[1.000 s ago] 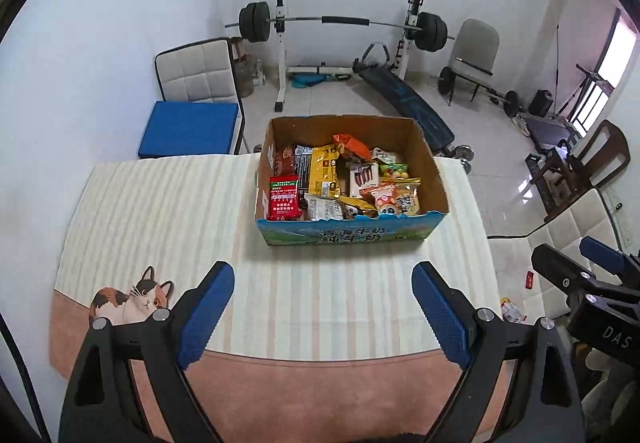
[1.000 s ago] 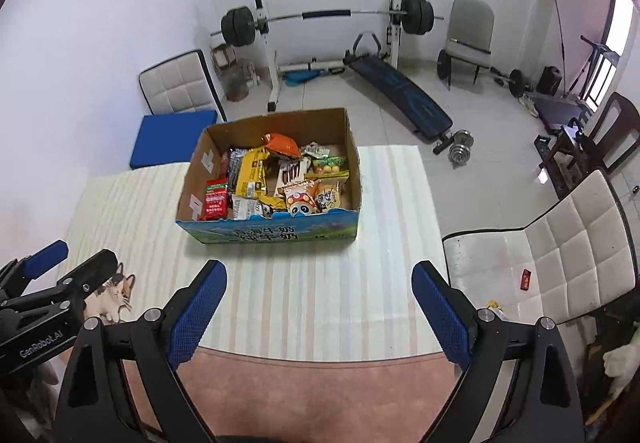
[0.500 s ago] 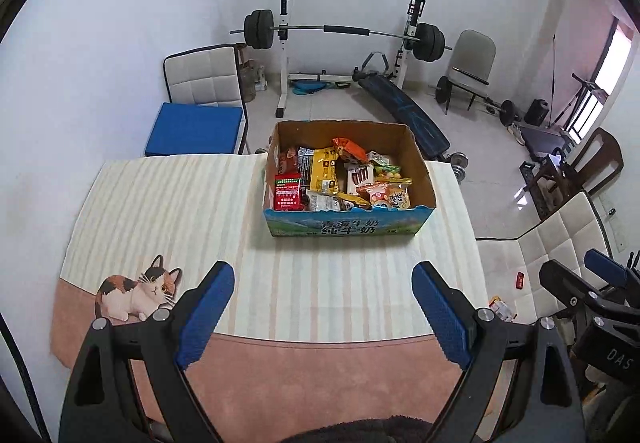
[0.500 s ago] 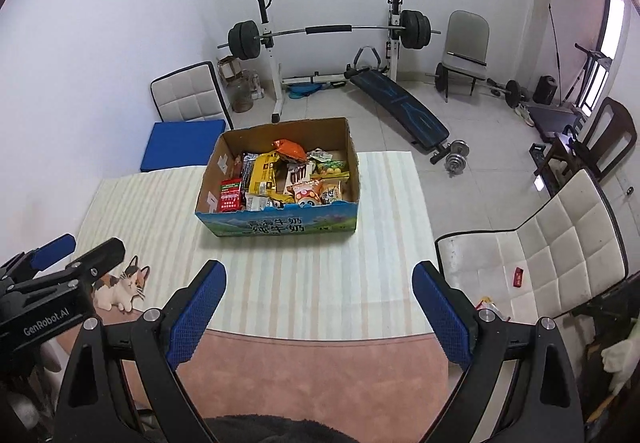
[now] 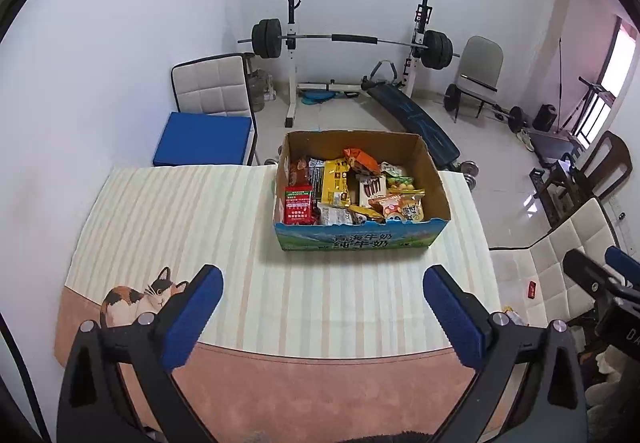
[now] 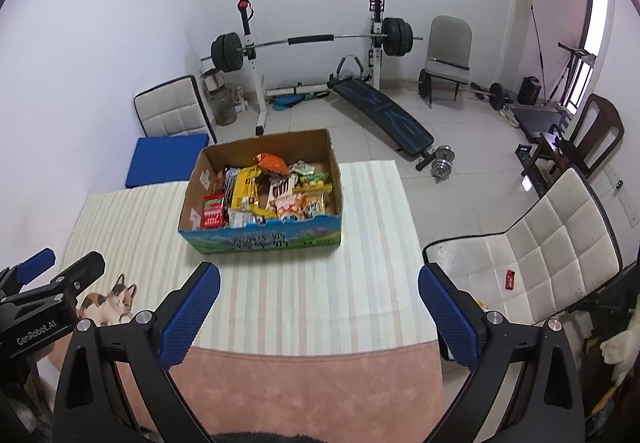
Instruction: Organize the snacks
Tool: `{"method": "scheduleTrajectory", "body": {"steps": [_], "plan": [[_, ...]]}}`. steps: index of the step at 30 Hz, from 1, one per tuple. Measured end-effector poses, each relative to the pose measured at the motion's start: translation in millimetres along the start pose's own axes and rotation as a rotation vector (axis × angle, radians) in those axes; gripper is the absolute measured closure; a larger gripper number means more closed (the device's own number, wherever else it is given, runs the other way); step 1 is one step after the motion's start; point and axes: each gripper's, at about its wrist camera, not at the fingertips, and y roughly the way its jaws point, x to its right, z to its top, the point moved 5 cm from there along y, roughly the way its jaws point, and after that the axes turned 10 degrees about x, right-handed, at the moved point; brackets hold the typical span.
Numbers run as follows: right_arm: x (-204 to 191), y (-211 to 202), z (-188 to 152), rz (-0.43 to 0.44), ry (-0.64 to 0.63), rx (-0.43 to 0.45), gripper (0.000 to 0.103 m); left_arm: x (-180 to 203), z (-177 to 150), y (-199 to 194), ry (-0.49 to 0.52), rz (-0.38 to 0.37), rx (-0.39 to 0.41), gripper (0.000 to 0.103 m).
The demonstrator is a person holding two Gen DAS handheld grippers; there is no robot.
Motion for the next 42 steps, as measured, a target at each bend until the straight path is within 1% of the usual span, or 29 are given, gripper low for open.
{"method": "scheduleTrajectory", "body": {"steps": [9, 18, 26, 34, 42], "plan": [[-2.8, 36.3, 20.3, -0.029, -0.007, 0.030, 0.001, -0.3, 8.2, 33.0, 0.025, 0.037, 0.001, 0.000], [-6.4, 78.8, 27.2, -0.046, -0.011, 0.020, 0.001, 4.4, 22.2, 63.6, 0.033, 0.057, 0.008, 0.000], [-6.7, 93.2, 33.7, -0.053, -0.009, 0.018, 0.001, 7.3, 29.7, 77.1, 0.027, 0.042, 0.003, 0.000], [-5.3, 100.3, 40.0, -0.054, -0.018, 0.021, 0.001, 8.8, 31.2, 80.0, 0.026, 0.039, 0.000, 0.000], [-5.9, 101.2, 42.1, -0.057, -0.025, 0.026, 0.001, 10.9, 34.4, 80.5, 0.040, 0.035, 0.015, 0.000]]}}
